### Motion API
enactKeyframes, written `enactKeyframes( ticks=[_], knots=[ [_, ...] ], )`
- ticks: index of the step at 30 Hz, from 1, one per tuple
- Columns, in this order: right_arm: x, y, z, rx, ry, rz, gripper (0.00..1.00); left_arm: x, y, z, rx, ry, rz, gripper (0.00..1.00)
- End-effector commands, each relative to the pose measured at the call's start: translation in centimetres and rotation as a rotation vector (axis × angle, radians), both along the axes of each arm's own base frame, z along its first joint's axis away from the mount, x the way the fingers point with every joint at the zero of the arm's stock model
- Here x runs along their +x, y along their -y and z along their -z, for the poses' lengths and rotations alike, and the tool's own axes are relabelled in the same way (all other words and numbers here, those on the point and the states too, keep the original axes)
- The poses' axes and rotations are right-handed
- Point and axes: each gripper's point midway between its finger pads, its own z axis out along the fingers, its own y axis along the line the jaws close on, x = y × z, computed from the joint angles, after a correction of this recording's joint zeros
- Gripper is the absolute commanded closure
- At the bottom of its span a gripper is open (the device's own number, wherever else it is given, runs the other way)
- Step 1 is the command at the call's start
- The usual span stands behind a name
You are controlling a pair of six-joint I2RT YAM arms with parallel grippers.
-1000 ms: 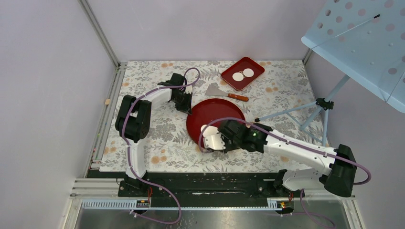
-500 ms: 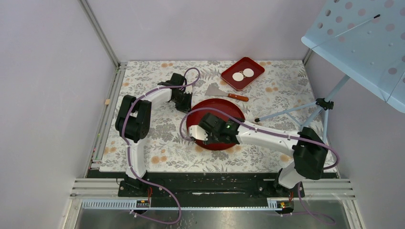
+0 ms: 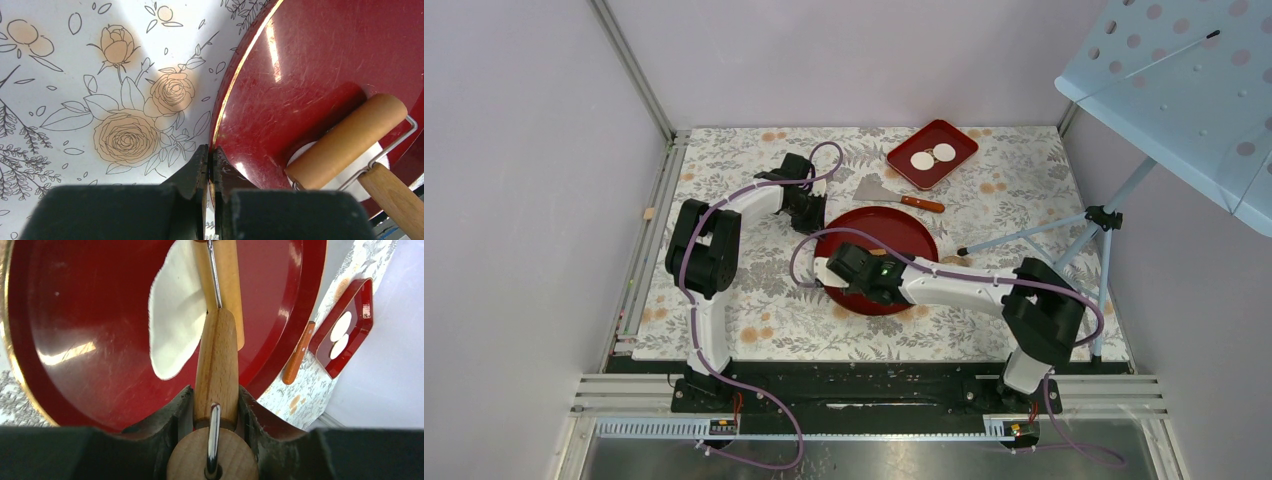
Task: Roll out the dumpling wrappers from the dough
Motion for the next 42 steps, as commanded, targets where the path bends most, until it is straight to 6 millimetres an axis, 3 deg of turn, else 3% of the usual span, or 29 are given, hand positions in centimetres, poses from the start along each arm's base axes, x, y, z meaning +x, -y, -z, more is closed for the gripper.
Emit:
enactKeyframes(
  ticks=[1, 6, 10, 13, 18, 21, 23, 26, 33, 42],
  knots=[
    [-4.1, 3.7, 6.8, -0.201, -0.23, -0.031, 1.0, 0.8, -1.4, 0.9, 0.069, 0.038, -0.038, 1.0],
    [-4.1, 4.1, 7.8, -0.238, -0.237, -0.04, 1.0, 0.8, -1.3, 0.9, 0.068, 0.039, -0.038, 1.0],
    [-1.8, 3.0, 6.7, -0.196, -0.112, -0.006, 1.0, 0.8, -1.4, 0.9, 0.068, 0.038, -0.038, 1.0],
    [1.2, 1.6, 3.1, -0.086, 0.024, 0.047, 1.0, 0.8, -1.4, 0.9, 0.068, 0.039, -0.038, 1.0],
    [4.9, -0.7, -5.8, 0.176, 0.265, 0.098, 1.0, 0.7, -1.4, 0.8, 0.066, 0.04, -0.038, 1.0],
    [4.9, -1.4, -9.6, 0.302, 0.34, 0.06, 1.0, 0.8, -1.4, 0.8, 0.064, 0.041, -0.039, 1.0],
    [3.8, -1.5, -10.3, 0.328, 0.334, 0.002, 1.0, 0.8, -1.4, 0.8, 0.065, 0.04, -0.04, 1.0],
    [1.3, -1.5, -9.4, 0.308, 0.28, -0.105, 1.0, 0.8, -1.4, 0.9, 0.065, 0.041, -0.042, 1.0],
    [-4.6, 0.0, -2.8, 0.123, 0.12, -0.298, 1.0, 0.8, -1.4, 0.9, 0.067, 0.041, -0.041, 1.0],
    [-5.9, 2.3, 0.3, -0.008, 0.055, -0.329, 1.0, 0.9, -1.4, 0.9, 0.068, 0.039, -0.043, 1.0]
  ],
)
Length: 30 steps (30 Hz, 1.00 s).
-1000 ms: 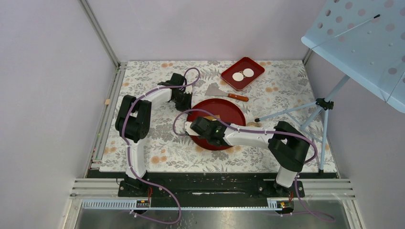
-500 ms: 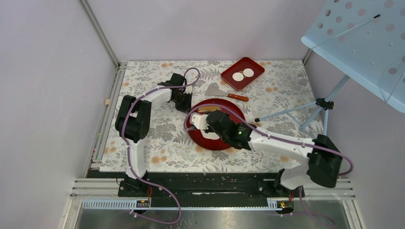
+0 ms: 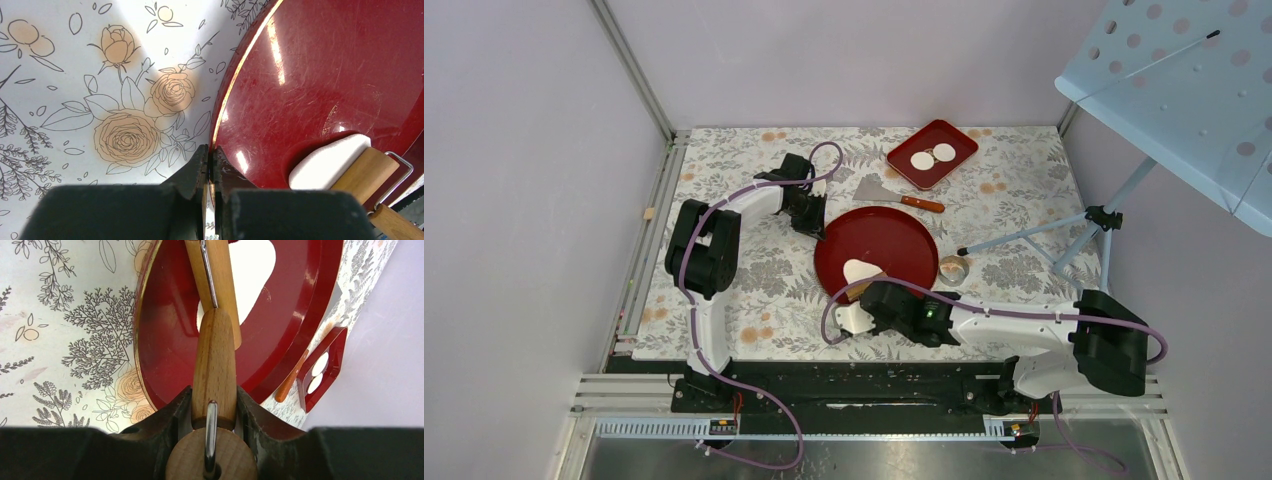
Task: Roll out the dumpling wrappers from the dough
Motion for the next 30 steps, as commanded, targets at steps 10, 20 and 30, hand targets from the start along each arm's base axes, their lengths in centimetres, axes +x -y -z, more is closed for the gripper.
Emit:
enactKeyframes(
  ticks=[10, 20, 30],
  knots=[
    [-1.8, 0.9, 5.7, -0.154, -0.153, -0.022, 1.0, 0.8, -1.5, 0.9, 0.072, 0.035, -0.043, 1.0],
    [-1.5, 1.5, 8.6, -0.202, -0.267, 0.038, 1.0, 0.8, -1.5, 0.9, 0.065, 0.032, -0.043, 1.0],
    [0.5, 0.4, 10.1, -0.229, -0.265, 0.073, 1.0, 0.8, -1.5, 0.9, 0.064, 0.032, -0.043, 1.0]
  ],
)
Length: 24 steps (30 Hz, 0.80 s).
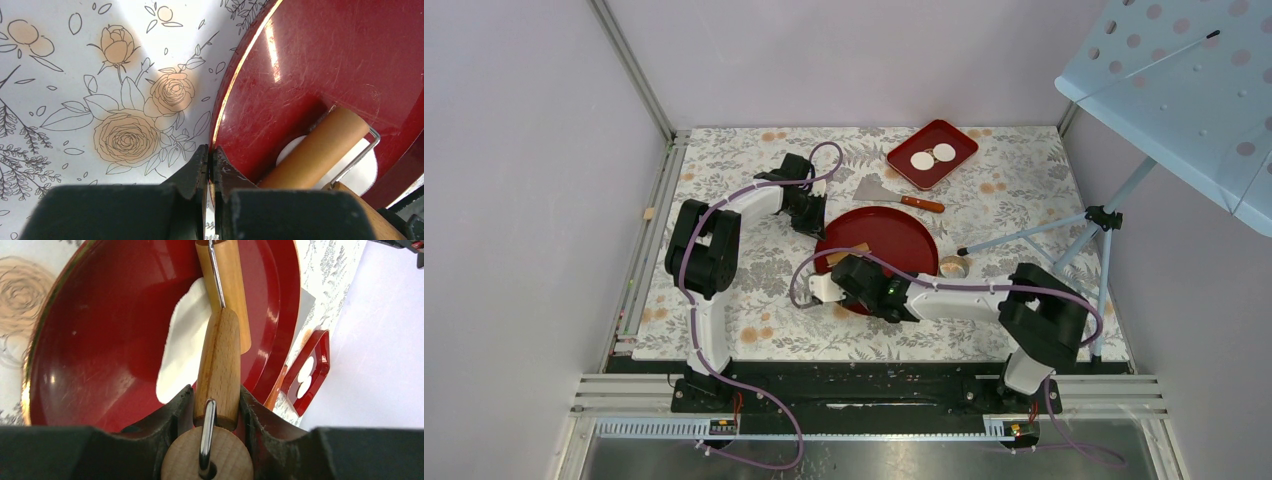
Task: Roll out the dumpling wrappers from the dough
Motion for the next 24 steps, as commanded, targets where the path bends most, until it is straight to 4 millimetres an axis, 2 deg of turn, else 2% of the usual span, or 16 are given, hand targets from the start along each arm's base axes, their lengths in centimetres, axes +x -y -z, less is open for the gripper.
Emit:
enactKeyframes(
  ticks=[1, 5, 8, 11, 14, 20, 22, 24],
  knots=[
    [-5.2, 4.7, 8.6, -0.25, -0.327, -0.036, 1.0, 0.8, -1.5, 0.9, 0.063, 0.031, -0.042, 1.0],
    [-4.3, 4.1, 8.5, -0.253, -0.308, -0.028, 1.0, 0.8, -1.5, 0.8, 0.062, 0.032, -0.041, 1.0],
    [-2.6, 3.1, 7.0, -0.203, -0.231, -0.005, 1.0, 0.8, -1.5, 0.8, 0.062, 0.031, -0.041, 1.0],
    [-0.8, 2.4, 4.5, -0.135, -0.161, 0.017, 1.0, 0.8, -1.4, 0.8, 0.061, 0.033, -0.041, 1.0],
    [0.8, 1.6, 1.2, -0.044, -0.082, 0.032, 1.0, 0.8, -1.4, 0.8, 0.06, 0.034, -0.042, 1.0],
    [4.0, -0.1, -6.8, 0.185, 0.187, 0.055, 1.0, 0.8, -1.4, 0.8, 0.06, 0.034, -0.043, 1.0],
    [4.1, 0.0, -8.3, 0.22, 0.222, 0.056, 1.0, 0.8, -1.4, 0.8, 0.06, 0.034, -0.043, 1.0],
    [3.5, 0.2, -8.4, 0.222, 0.202, 0.035, 1.0, 0.8, -1.5, 0.8, 0.061, 0.035, -0.044, 1.0]
  ],
)
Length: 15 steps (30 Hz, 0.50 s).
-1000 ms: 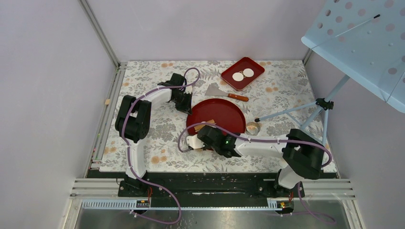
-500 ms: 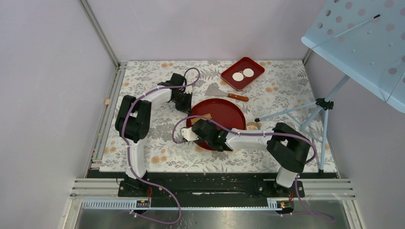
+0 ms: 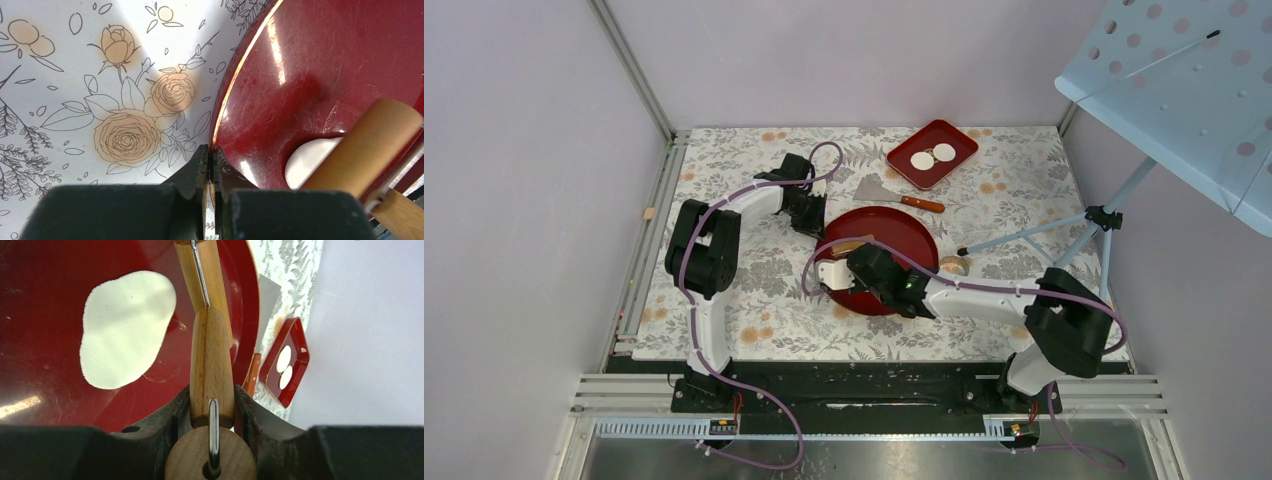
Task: Roll out the dumpling wrappers from the dough
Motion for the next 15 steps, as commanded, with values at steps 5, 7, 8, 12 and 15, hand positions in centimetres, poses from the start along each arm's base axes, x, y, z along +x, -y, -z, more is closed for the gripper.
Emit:
enactKeyframes(
  ticks=[5, 7, 8, 12, 15],
  knots=[
    [-1.8, 0.7, -1.1, 0.043, -0.026, -0.083, 1.0, 0.8, -1.4, 0.8, 0.06, 0.034, -0.043, 1.0],
    [-3.1, 2.0, 1.4, -0.03, -0.095, -0.103, 1.0, 0.8, -1.5, 0.8, 0.06, 0.035, -0.043, 1.0],
    [-3.7, 2.6, 2.4, -0.062, -0.125, -0.113, 1.0, 0.8, -1.4, 0.8, 0.059, 0.036, -0.043, 1.0],
    [-6.1, 4.8, 4.9, -0.139, -0.235, -0.14, 1.0, 0.8, -1.5, 0.8, 0.059, 0.035, -0.044, 1.0],
    [-8.3, 6.1, 5.9, -0.17, -0.345, -0.161, 1.0, 0.9, -1.4, 0.8, 0.06, 0.036, -0.043, 1.0]
  ],
)
